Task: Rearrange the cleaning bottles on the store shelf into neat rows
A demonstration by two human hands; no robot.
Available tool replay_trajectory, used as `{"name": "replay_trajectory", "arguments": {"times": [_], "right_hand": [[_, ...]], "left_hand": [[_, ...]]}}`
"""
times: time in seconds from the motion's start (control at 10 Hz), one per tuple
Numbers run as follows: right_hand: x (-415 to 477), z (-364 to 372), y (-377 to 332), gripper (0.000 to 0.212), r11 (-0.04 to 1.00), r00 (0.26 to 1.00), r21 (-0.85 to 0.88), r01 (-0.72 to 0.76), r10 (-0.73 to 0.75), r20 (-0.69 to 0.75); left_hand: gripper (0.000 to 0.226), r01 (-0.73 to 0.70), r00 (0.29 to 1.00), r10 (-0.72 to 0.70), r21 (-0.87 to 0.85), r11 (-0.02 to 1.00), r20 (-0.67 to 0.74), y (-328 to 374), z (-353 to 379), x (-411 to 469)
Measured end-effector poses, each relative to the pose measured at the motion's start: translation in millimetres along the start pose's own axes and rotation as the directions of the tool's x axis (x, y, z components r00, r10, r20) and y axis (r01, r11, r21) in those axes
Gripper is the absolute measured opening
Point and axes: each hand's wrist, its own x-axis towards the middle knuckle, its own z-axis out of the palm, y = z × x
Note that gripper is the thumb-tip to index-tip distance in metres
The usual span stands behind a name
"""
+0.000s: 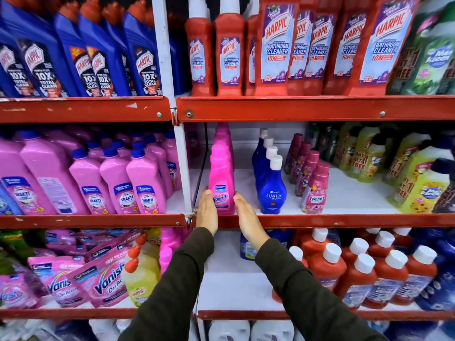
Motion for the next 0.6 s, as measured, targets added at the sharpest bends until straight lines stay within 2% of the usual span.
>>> {"name": "replay_trajectory", "arguments": {"times": [0.2,0.4,0.5,0.6], "right_hand": [[-1,-2,2,0.050,1.000,1.000,-0.017,0.000,0.001,0.005],[-7,-7,-6,0.052,0.996,0.999,-0.086,-0.009,0.014,0.053],[-19,-22,-28,0.051,0.988,0.989,-0.057,0.142,-0.144,-0.034],[-32,-53,-71,0.039,0.883,0.842,-0.117,0.454,-0.468,-0.267]], "left_hand": [[0.058,-0.044,0.999,0.043,0.117,0.992,0.012,2,3,-5],[0.057,-0.060,0.998,0.059,0.093,0.994,0.007,4,2,-7],[0.055,-0.307,0.921,0.354,0.256,0.917,-0.162,12,3,-22],[0.052,-0.585,0.711,0.681,0.390,0.711,-0.175,42,5,-29]]}}
